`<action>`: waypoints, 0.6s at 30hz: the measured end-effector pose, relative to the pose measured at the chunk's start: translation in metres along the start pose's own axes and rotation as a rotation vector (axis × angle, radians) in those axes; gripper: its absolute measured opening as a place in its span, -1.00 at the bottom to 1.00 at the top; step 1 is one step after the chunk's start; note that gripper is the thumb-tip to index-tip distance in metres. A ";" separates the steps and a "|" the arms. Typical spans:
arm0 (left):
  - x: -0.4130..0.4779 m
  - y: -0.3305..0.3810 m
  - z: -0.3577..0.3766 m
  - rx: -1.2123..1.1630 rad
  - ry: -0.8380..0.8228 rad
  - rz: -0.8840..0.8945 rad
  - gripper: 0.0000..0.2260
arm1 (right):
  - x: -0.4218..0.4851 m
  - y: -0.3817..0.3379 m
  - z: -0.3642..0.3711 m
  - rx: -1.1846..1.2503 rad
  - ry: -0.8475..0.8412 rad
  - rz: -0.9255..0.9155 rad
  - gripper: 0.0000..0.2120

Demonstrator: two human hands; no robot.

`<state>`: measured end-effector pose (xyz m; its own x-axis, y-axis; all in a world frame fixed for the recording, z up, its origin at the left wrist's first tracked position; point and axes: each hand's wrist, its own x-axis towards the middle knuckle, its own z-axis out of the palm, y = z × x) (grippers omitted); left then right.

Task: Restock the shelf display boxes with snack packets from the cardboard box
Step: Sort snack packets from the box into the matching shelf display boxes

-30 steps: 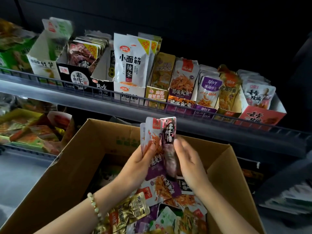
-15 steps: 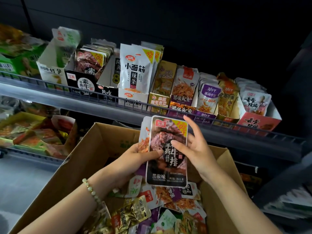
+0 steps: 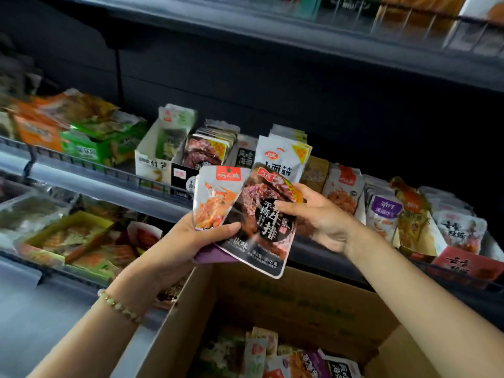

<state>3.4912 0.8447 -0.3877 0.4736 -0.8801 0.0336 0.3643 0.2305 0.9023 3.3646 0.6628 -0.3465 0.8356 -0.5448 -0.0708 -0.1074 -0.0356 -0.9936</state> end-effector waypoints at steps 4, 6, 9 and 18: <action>0.012 0.015 -0.048 -0.056 0.168 0.061 -0.76 | 0.034 -0.012 0.035 -0.157 -0.025 -0.006 -0.30; 0.016 0.020 -0.071 -0.088 0.242 0.088 -0.80 | 0.050 -0.024 0.048 -0.239 0.017 -0.081 -0.61; 0.022 0.025 -0.099 -0.109 0.334 0.098 -0.87 | 0.079 -0.054 0.059 -0.343 0.134 -0.276 -0.65; 0.028 0.026 -0.117 -0.168 0.351 0.044 -0.85 | 0.181 -0.096 0.086 -0.615 0.427 -0.545 -0.57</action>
<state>3.6077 0.8746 -0.4136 0.7269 -0.6787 -0.1047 0.4500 0.3556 0.8192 3.5724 0.6402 -0.2712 0.5982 -0.5804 0.5525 -0.1275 -0.7496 -0.6494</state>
